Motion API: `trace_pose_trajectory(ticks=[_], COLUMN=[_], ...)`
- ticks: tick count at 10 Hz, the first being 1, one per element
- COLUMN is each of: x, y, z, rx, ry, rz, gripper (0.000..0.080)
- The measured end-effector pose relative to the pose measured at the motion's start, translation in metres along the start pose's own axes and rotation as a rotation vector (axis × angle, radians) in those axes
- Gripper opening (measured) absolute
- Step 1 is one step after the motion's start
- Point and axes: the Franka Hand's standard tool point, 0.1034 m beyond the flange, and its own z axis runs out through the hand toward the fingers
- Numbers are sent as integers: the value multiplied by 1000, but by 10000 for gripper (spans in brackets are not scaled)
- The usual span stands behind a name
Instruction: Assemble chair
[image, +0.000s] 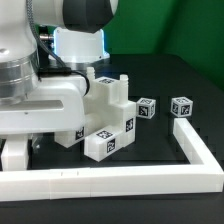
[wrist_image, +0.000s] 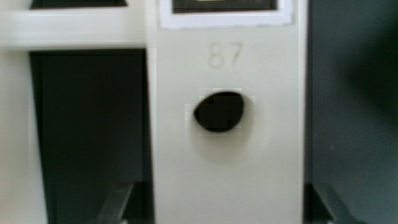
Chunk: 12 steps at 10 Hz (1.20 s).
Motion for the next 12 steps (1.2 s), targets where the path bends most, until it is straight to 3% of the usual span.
trace_pose_trajectory(ticks=[3, 6, 8, 10, 12], x=[2, -1, -5, 6, 5], y=[-2, -5, -9, -7, -8], z=[-7, -40, -72, -72, -71], rx=[3, 24, 46, 42, 44], ry=[3, 2, 1, 3, 0], rz=[-5, -6, -14, -17, 4], gripper=[285, 288, 288, 288, 288])
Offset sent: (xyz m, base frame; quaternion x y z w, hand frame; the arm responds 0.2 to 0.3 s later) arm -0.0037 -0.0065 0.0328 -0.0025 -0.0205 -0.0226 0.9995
